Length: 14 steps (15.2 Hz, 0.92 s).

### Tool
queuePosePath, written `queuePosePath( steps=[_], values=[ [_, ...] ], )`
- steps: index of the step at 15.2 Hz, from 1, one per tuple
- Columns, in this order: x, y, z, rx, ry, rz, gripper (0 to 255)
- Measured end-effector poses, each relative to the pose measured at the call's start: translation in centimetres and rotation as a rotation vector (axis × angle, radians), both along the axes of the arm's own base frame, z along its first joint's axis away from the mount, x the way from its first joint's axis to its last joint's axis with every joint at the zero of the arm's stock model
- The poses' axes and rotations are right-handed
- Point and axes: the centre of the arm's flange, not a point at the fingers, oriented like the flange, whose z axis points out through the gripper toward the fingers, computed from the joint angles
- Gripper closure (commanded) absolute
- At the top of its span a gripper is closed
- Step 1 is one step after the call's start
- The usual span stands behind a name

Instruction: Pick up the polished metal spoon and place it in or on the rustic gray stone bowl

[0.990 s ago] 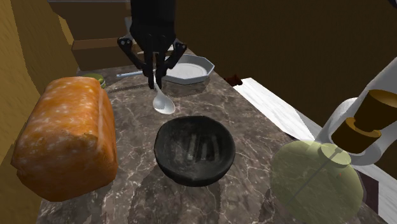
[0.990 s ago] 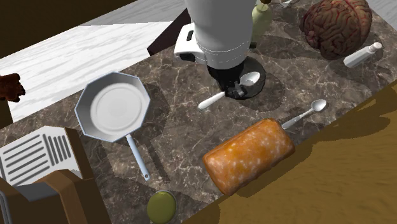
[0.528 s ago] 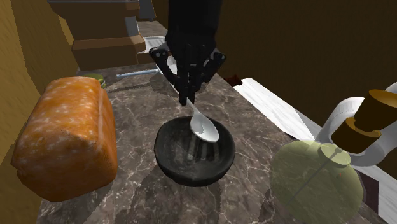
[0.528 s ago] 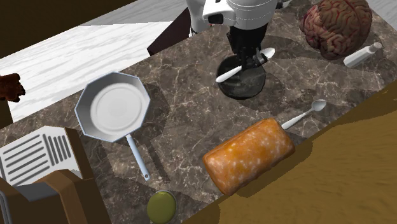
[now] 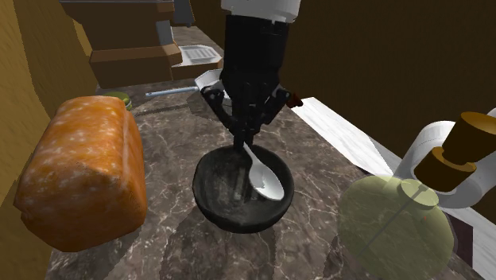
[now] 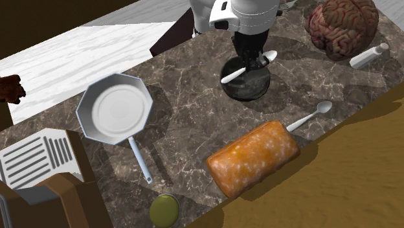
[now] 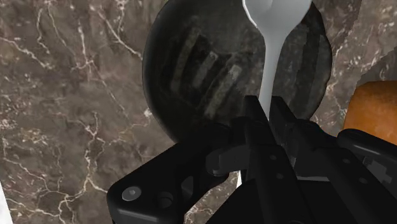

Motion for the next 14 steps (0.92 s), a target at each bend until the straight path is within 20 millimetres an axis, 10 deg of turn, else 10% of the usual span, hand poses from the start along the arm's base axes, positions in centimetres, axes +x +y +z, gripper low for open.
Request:
queuePosePath(
  steps=[14],
  values=[
    [0.1, 0.1, -5.0, 0.000, 0.000, 0.000, 255]
  ],
)
